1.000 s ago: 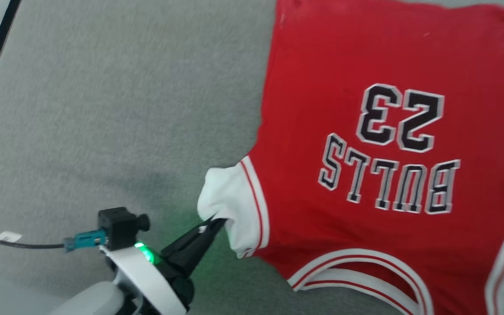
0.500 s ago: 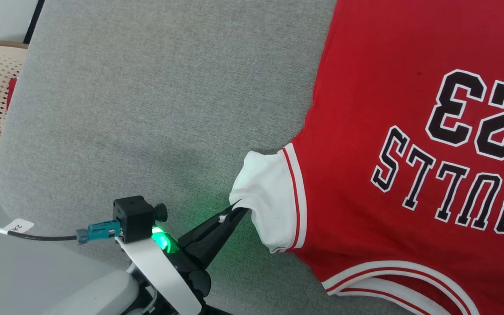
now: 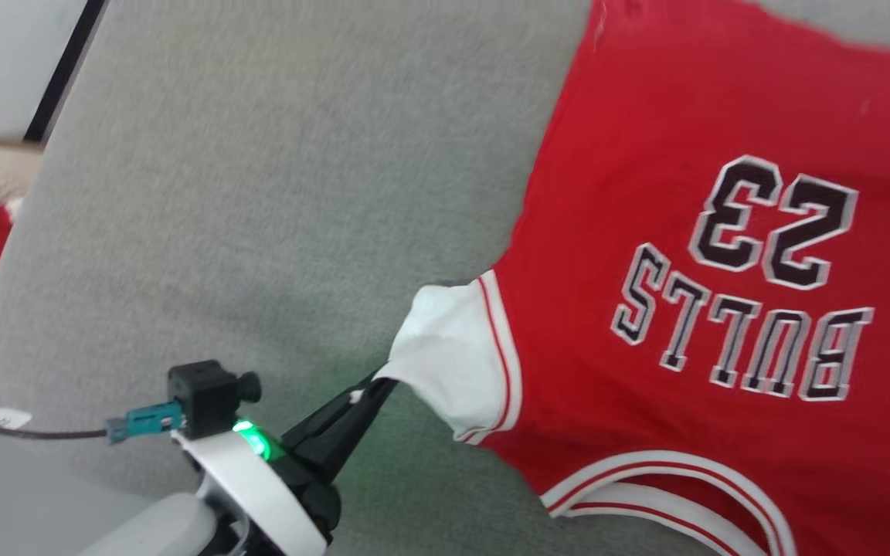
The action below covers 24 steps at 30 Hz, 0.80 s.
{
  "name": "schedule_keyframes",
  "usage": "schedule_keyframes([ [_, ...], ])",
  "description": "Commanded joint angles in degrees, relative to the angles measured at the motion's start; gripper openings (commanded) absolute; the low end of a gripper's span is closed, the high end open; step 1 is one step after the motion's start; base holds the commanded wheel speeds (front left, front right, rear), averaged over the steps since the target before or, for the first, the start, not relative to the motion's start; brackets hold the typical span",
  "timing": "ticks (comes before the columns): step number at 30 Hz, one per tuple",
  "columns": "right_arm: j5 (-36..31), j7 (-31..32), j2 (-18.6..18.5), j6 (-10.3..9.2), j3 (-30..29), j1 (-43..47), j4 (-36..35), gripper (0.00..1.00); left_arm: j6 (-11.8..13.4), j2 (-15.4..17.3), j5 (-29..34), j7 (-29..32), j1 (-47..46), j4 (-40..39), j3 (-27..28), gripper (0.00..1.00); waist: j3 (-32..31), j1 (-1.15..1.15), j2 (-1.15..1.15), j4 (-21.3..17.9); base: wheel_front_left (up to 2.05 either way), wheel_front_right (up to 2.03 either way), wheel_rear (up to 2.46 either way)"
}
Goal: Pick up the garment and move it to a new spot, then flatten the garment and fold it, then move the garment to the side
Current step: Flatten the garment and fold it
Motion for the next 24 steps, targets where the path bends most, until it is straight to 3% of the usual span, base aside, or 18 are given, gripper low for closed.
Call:
schedule_keyframes([
  [1, 2.4, 1.2, -1.1, -0.04, 0.6, 3.9, -2.1, 0.0, 0.1, 0.4, -0.7, -0.3, 1.3, 0.3, 0.9, 0.0, -3.4, 0.0, 0.0, -3.0, 0.0, 0.0, 0.0],
  [4, 8.4, 4.1, -3.5, -0.03, 1.9, 13.2, -9.2, 0.0, 0.1, 0.9, -1.2, -0.3, 3.4, 0.8, 2.5, 0.0, -5.3, 0.0, 0.0, -4.8, 0.0, 0.0, 0.0],
  [10, 18.7, 11.0, -4.2, -0.03, -0.1, 36.3, -24.1, 0.0, 0.1, 2.0, -1.2, -0.3, 6.2, 0.5, 5.1, 0.0, -7.2, 0.0, 0.0, -7.8, 0.0, 0.0, 0.0],
  [16, 20.4, 13.4, 1.4, -0.03, -0.7, 54.4, -35.9, 0.0, 0.1, 3.1, -1.7, -0.3, 7.3, 0.3, 6.2, 0.0, -8.6, 0.0, 0.0, -9.3, 0.0, 0.0, 0.0],
  [22, 18.6, 12.5, 6.1, -0.03, 1.0, 60.1, -40.8, 0.0, 0.1, 3.5, -1.9, -0.3, 8.0, -0.1, 6.4, 0.0, -9.0, 0.0, 0.0, -10.0, 0.0, 0.0, 0.0],
  [23, 18.2, 12.0, 6.3, -0.03, 1.3, 60.1, -41.4, 0.06, 0.1, 3.6, -2.0, -0.3, 8.0, -0.2, 6.4, 0.0, -9.0, 0.0, 0.0, -10.1, 0.0, 0.0, 0.0],
  [24, 17.5, 11.0, 6.0, -0.03, 1.1, 59.6, -42.2, 0.48, 0.1, 3.7, -2.0, -0.3, 8.0, -0.2, 6.4, 0.0, -9.1, 0.0, 0.0, -10.1, 0.0, 0.0, 0.0],
])
